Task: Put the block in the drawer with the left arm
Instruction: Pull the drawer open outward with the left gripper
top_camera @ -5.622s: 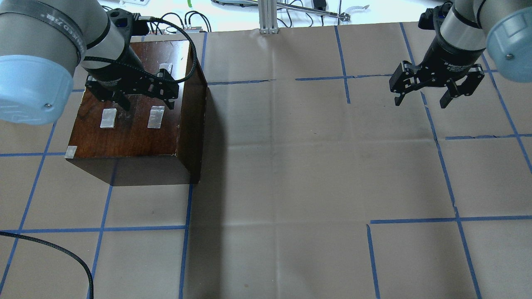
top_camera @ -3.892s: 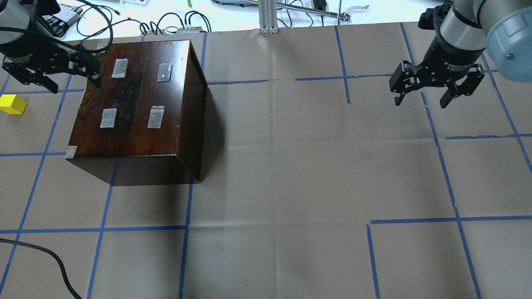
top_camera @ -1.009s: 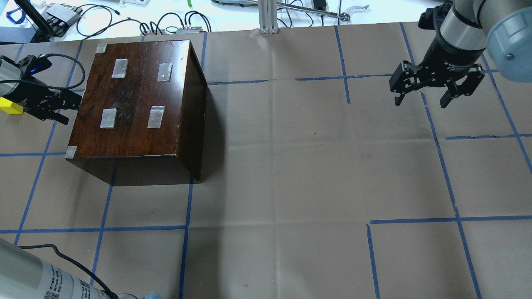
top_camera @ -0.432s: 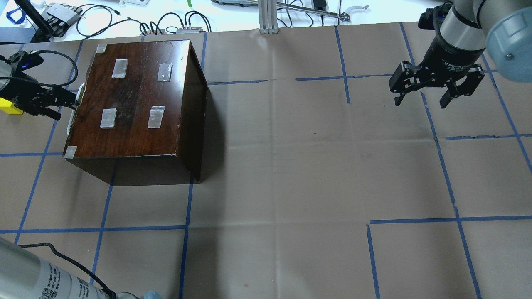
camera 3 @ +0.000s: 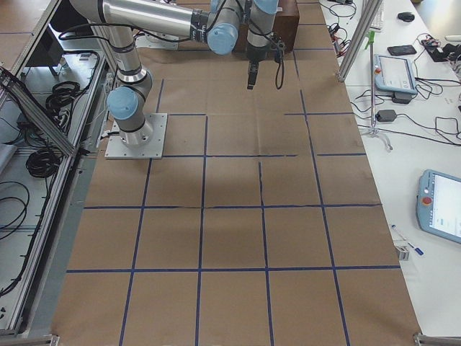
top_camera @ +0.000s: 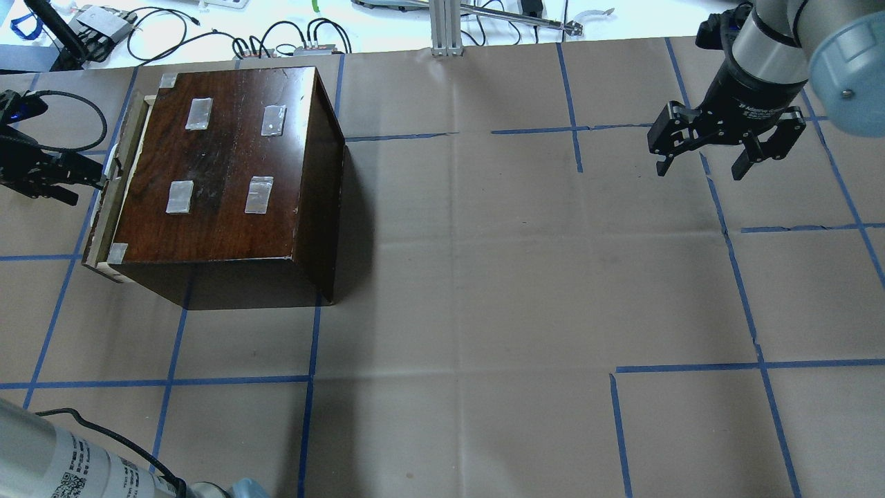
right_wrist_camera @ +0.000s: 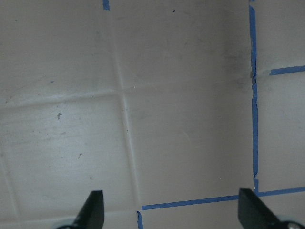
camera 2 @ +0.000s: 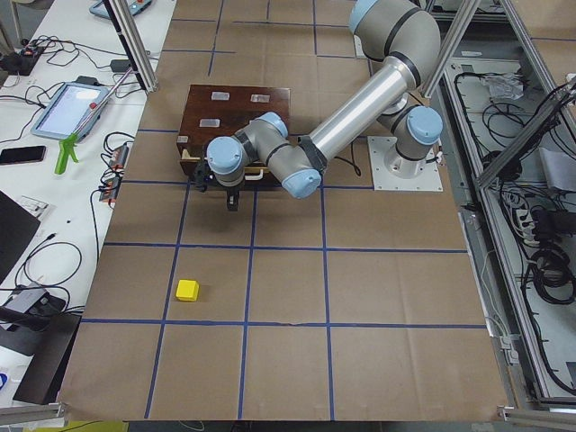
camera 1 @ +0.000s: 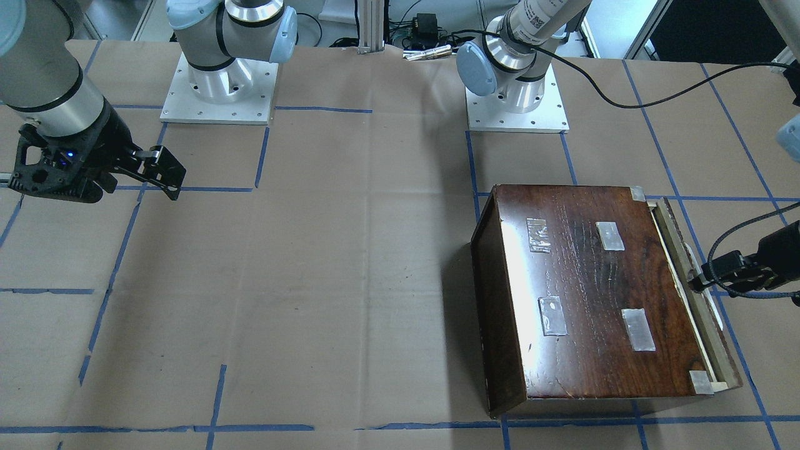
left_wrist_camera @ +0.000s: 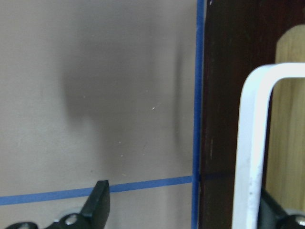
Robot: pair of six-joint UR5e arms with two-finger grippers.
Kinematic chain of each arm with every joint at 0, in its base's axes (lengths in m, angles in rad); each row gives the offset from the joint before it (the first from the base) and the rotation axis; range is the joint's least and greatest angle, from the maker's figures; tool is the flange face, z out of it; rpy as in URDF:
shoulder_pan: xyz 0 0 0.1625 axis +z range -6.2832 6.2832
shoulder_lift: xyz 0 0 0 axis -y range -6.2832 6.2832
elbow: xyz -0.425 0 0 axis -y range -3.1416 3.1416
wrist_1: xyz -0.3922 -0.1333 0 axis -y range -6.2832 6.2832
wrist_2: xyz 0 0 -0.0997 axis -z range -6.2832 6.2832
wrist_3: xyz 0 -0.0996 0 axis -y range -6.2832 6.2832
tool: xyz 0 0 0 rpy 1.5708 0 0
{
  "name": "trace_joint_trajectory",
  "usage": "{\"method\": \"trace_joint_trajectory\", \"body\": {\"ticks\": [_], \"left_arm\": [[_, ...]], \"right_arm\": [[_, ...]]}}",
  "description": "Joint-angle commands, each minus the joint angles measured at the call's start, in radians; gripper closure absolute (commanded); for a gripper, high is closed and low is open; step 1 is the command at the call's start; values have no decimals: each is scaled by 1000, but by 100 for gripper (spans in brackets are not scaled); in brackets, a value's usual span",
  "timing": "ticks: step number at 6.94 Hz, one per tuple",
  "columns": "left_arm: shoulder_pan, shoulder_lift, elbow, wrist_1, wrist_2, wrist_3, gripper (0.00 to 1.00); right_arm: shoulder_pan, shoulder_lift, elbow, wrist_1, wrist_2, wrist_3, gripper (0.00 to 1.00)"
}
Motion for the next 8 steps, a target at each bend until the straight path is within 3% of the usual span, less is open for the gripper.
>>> {"method": "trace_joint_trajectory", "body": {"ticks": [1,8], "left_arm": [[45,-17,5,28,10,29,1],[127,-22,58,32,77,89,1]], "right_arm": [[0,0,1,0,0,0,0],[0,0,1,0,0,0,0]]}}
